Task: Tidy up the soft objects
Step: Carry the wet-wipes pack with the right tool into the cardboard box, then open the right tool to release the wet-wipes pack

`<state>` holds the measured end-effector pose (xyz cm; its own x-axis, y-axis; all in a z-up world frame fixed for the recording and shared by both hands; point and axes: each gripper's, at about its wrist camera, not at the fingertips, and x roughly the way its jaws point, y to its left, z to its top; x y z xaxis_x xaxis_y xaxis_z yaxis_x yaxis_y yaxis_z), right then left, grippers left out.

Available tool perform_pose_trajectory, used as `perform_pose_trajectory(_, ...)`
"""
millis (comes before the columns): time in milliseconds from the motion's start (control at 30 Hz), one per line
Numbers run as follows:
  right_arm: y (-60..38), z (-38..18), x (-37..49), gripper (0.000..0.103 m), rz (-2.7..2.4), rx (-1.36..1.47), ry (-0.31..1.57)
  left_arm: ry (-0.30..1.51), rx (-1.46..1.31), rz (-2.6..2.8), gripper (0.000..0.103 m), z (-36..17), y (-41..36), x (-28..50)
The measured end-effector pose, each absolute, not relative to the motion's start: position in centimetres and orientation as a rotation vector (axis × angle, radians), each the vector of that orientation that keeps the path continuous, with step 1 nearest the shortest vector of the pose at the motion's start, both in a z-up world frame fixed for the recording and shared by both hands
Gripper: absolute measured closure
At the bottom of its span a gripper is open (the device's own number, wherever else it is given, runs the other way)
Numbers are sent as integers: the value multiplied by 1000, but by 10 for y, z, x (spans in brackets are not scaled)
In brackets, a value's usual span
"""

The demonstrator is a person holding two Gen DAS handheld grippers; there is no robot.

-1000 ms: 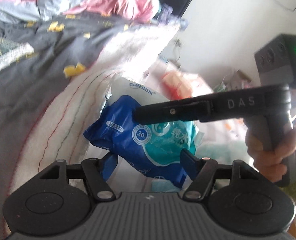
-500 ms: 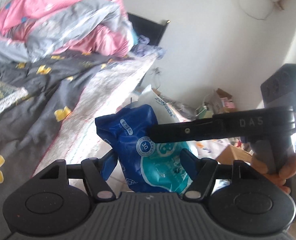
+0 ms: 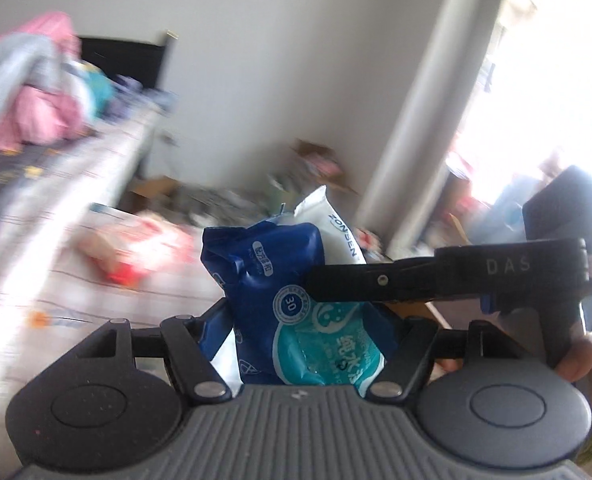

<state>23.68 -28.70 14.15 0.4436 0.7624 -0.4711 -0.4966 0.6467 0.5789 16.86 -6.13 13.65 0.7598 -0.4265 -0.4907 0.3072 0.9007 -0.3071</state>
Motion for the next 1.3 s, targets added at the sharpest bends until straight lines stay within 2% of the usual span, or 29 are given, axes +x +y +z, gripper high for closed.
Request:
perform_pose_trajectory(133,-359,111,227,66,669,494,816,686,-174,-513,31,117,-122,190)
perform_pose_trajectory(333,-416,29,235,66,519,662,951,869,-100,-550,32,66,-182,228)
perform_pose_trajectory(467,-428,-37,260,65,425,723,1086,885,-58,-490,31,47,-178,232)
perform_pose_trajectory(600,-428,-80,283,63,318,690,1185,853,-92,-473,27,54,-146,233)
perform_pose_trajectory(933,-402,-85,287,63,366,587,1208,806,-127,-408,24,65,-73,196)
perform_pose_trajectory(1067,-379,-79,286,68,462,501,1241,814,-145,-373,24,57,-53,186)
perform_pose_trajectory(1233,-360,-67,285,67,481,376,1233,816,-149,-335,24,49,-30,170)
perform_pose_trajectory(1300,-356,-63,287,63,468,352,1231,819,-162,-326,24,47,-21,163)
